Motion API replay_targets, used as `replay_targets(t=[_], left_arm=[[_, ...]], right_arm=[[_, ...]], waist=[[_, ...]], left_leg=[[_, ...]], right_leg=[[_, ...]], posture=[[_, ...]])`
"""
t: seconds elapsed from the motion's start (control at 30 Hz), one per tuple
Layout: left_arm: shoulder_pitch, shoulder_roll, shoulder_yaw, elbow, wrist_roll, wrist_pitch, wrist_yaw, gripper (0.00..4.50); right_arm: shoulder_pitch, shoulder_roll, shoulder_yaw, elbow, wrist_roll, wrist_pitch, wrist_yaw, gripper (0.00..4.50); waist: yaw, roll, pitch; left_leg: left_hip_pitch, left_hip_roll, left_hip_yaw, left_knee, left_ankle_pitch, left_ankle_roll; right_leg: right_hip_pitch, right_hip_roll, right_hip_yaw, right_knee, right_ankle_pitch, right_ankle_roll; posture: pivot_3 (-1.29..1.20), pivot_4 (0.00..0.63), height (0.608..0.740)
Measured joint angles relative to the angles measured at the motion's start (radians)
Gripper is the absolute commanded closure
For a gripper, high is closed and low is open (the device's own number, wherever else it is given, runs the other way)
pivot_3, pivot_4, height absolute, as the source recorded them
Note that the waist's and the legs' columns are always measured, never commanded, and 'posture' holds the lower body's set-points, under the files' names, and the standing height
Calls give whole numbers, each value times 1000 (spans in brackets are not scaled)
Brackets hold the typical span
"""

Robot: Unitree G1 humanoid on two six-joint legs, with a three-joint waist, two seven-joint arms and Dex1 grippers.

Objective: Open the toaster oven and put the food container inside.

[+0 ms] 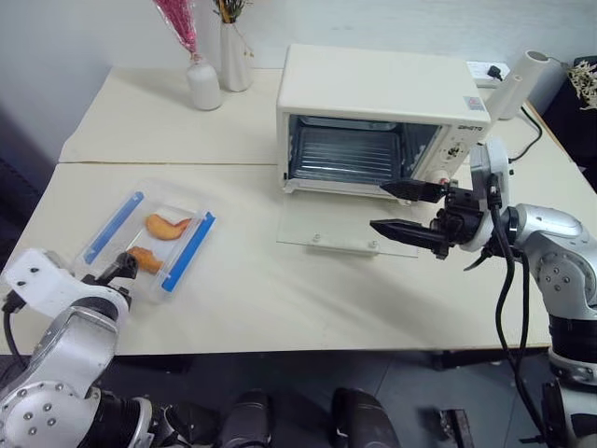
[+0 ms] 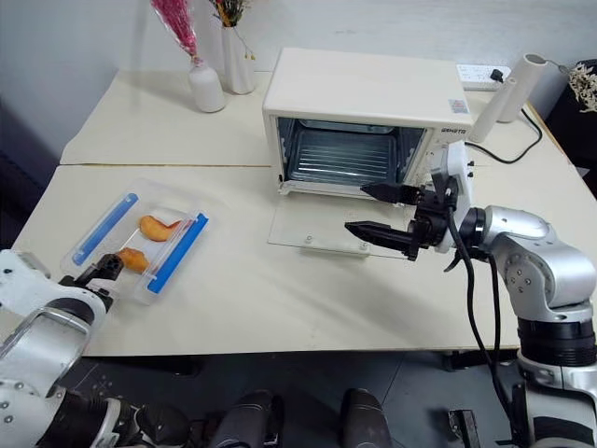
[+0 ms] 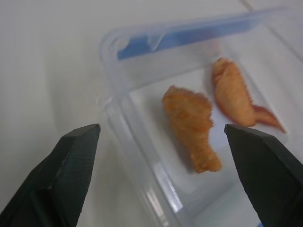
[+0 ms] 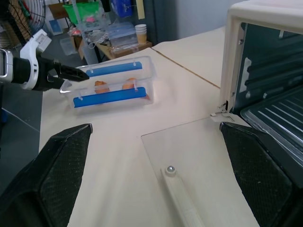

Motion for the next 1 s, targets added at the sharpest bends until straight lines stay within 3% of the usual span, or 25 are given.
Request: replay_targets(t=[0.2, 0.3, 0.43, 0.53, 0.77, 0.9, 1.0], left_arm=[[72, 126, -81, 117, -203, -91, 184, 2638], [207, 289, -230, 191, -433, -289, 330, 3472], [332, 508, -383, 247, -639, -472, 394, 4399], [379, 695, -440, 328, -714, -551, 338, 4441], [298, 1029, -591, 515, -677, -530, -56, 4441], [151, 1108, -690, 566, -623, -519, -267, 4441], [42, 1112, -784, 579, -585, -498, -405, 4441]], right_arm=[[28, -7, -34, -43, 24, 21, -36, 0], [39, -16, -37, -52, 28, 27, -43, 0], [40, -37, -41, -58, 29, 28, -41, 0], [40, -59, -42, -59, 47, 48, -33, 0], [70, -127, -75, -102, 103, 104, 4, 0], [100, -131, -95, -124, 103, 105, -17, 0], [130, -142, -121, -143, 102, 105, -37, 0]], waist=[[0, 0, 0], [-2, 0, 0], [-3, 0, 0], [0, 0, 0], [-2, 0, 0], [-2, 1, 0], [-1, 1, 0]], left_leg=[[1, 2, 0, 0, 0, -1], [1, 3, 0, -1, -1, -1], [1, 4, -1, -2, -1, -1], [1, 3, -1, -2, -1, -1], [1, -1, 2, -8, 0, -1], [1, 1, 6, -11, 0, -2], [1, 1, 12, -11, 0, -2]], right_leg=[[0, 0, 1, 0, 0, 0], [-1, -1, 3, 0, 0, 0], [-1, -1, 4, -1, -1, -1], [-1, -1, 3, -3, -1, -2], [-2, 0, 2, -4, -1, -3], [-4, 3, 3, -5, -1, -3], [-5, 3, 3, -5, -1, -2]], posture=[[0, 150, 740], [0, 150, 740], [0, 150, 740], [0, 150, 740], [0, 150, 740], [0, 150, 740], [0, 150, 740]])
